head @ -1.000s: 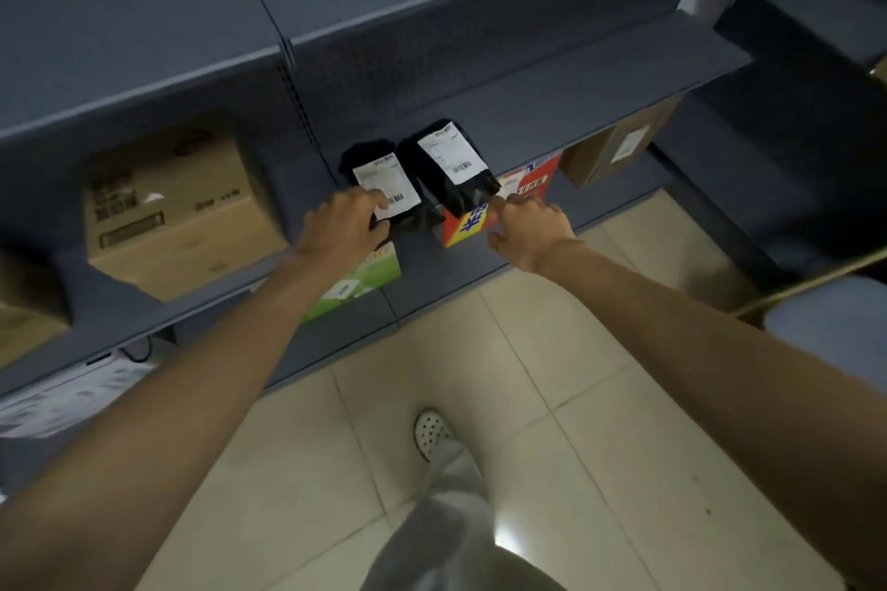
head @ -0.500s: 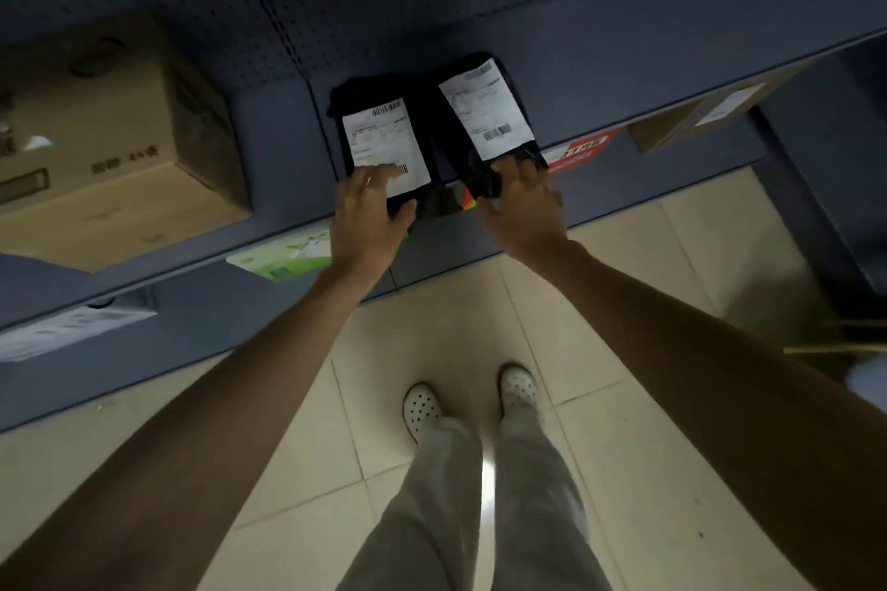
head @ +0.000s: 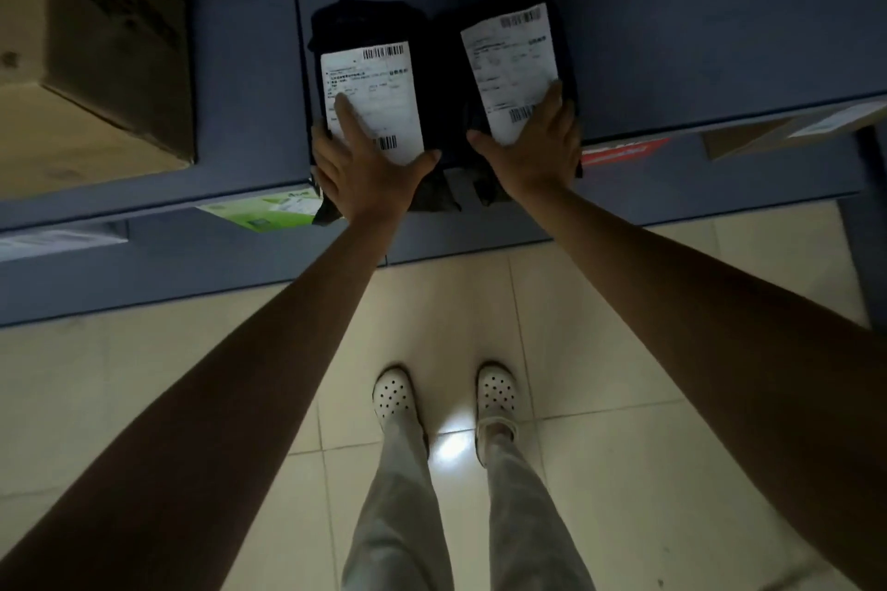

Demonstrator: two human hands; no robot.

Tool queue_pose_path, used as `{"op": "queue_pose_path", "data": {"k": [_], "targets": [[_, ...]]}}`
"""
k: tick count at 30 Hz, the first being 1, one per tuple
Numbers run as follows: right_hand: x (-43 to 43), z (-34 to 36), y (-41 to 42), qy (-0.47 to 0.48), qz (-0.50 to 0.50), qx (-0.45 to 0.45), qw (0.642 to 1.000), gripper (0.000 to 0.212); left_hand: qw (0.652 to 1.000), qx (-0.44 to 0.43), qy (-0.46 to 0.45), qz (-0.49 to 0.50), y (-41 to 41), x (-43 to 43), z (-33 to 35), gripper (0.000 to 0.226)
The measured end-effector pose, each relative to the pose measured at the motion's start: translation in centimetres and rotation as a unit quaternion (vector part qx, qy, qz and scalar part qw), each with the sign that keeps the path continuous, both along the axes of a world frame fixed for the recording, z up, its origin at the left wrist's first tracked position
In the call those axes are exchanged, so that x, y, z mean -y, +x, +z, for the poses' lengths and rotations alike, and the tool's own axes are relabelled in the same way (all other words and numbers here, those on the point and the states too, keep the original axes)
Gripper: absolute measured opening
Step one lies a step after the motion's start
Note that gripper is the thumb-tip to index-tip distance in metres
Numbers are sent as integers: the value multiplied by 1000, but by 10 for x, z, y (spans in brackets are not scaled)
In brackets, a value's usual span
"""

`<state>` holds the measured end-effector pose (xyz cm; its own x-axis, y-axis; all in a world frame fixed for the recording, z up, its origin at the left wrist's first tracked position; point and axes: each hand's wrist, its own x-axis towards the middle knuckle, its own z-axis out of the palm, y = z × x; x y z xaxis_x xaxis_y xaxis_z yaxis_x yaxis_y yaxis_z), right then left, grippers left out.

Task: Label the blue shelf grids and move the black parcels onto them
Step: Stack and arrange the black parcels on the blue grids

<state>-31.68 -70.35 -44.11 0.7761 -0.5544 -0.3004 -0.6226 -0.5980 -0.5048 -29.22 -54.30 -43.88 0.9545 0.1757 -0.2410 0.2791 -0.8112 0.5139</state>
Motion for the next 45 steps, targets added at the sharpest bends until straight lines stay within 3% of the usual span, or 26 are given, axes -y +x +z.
{"op": "queue_pose_path", "data": {"k": [5, 10, 23, 33, 45], "targets": [[-7, -7, -1, -10, -5, 12, 1000, 133, 998, -48, 18, 24, -9, 5, 0, 131], [-15, 1, 0, 0, 15, -17, 1000, 137, 998, -47, 2, 49, -12, 14, 10, 121], [-57, 88, -56, 18, 118, -7, 993, 129, 993, 5, 2, 118, -90, -62, 83, 115], [-215, 186, -131, 5, 271, 35, 962, 123, 970, 62, -3, 236, -220, -227, 182, 112], [-432, 348, -233, 49, 424, 183, 886, 122, 895, 238, 26, 376, -380, -418, 340, 108]]}}
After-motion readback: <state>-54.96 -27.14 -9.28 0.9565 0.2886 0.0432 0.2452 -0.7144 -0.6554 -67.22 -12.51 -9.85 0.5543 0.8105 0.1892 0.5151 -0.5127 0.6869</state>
